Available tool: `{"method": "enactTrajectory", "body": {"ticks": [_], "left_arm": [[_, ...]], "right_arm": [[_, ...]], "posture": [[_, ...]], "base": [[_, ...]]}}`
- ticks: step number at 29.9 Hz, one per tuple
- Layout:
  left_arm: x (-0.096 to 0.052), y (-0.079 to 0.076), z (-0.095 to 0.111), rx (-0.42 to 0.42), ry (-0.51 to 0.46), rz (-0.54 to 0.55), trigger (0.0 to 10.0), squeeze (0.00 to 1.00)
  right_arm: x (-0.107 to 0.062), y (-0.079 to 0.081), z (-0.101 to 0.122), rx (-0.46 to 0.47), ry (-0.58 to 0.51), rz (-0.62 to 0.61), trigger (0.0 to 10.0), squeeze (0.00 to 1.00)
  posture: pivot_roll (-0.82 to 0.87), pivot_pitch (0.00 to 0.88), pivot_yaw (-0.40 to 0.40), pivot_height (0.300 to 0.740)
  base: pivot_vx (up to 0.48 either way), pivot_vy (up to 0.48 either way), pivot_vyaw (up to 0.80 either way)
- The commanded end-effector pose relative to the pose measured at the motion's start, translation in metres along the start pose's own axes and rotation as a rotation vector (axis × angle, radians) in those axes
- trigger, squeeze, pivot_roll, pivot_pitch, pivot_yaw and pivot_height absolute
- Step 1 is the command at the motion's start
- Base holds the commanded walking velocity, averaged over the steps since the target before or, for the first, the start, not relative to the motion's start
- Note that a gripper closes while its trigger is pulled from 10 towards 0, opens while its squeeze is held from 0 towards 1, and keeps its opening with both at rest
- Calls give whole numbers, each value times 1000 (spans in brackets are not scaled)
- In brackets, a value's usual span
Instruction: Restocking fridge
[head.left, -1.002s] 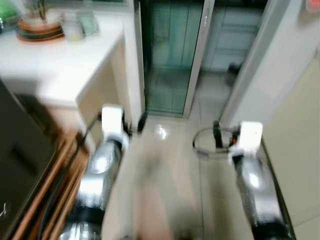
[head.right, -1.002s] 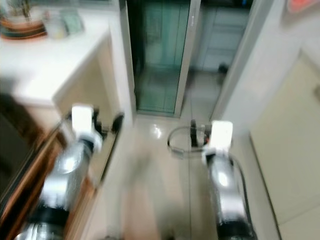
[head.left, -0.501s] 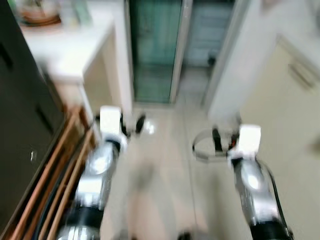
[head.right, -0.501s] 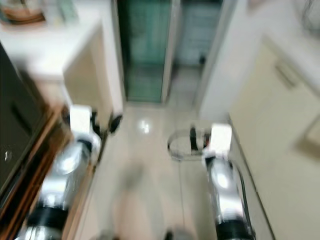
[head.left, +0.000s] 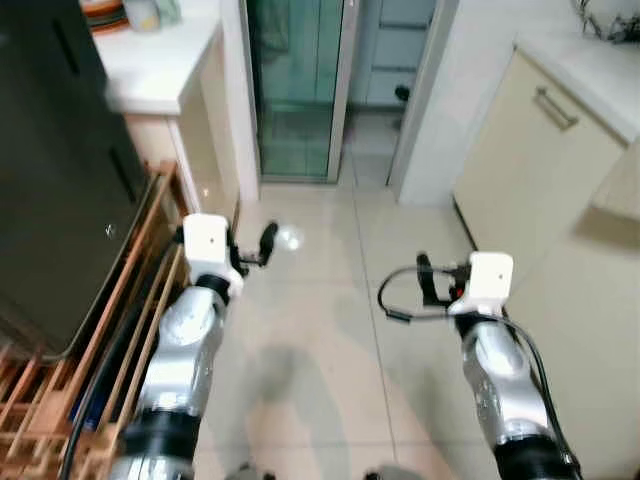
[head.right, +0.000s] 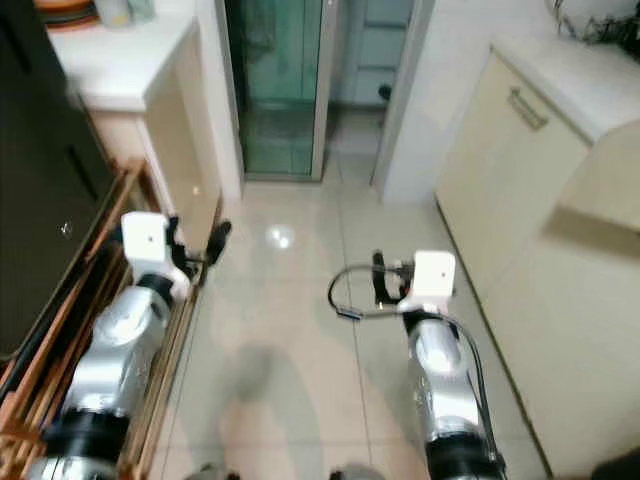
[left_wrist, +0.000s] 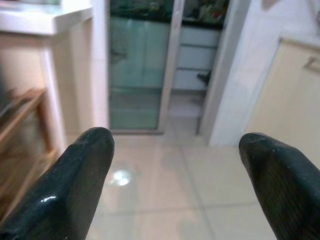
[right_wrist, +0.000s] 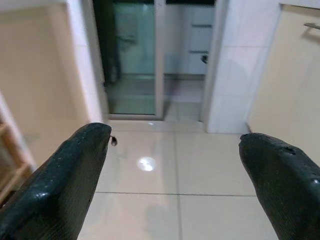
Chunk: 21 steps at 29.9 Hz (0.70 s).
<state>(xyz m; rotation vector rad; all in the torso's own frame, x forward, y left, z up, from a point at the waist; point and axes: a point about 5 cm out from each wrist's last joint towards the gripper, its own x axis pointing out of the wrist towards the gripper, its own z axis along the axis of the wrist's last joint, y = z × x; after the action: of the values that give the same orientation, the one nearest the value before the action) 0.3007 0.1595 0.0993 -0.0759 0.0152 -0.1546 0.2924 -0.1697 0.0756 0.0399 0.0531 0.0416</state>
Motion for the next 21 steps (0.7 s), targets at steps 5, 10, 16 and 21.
{"method": "enactTrajectory", "body": {"ticks": [5,10,16,21], "left_arm": [[8,-16,23,42,-114,-33,10000,0],[7,-16,36,-10,-178,-45,10000,0],[6,-15,35,-1,-172,-36,10000,0],[6,-15,36,-3,-171,-34,10000,0]], "right_arm": [[9,14,23,-38,-70,70,10000,0],[9,12,21,-15,-58,60,10000,0],[8,8,18,-24,-40,53,10000,0],[8,6,15,-25,-25,43,10000,0]], "posture": [[-72,0,-10,740],[-72,0,-14,740],[-73,0,-15,740],[-72,0,-13,740]], "base": [[0,0,0],[0,96,0],[0,480,0],[0,480,0]]}}
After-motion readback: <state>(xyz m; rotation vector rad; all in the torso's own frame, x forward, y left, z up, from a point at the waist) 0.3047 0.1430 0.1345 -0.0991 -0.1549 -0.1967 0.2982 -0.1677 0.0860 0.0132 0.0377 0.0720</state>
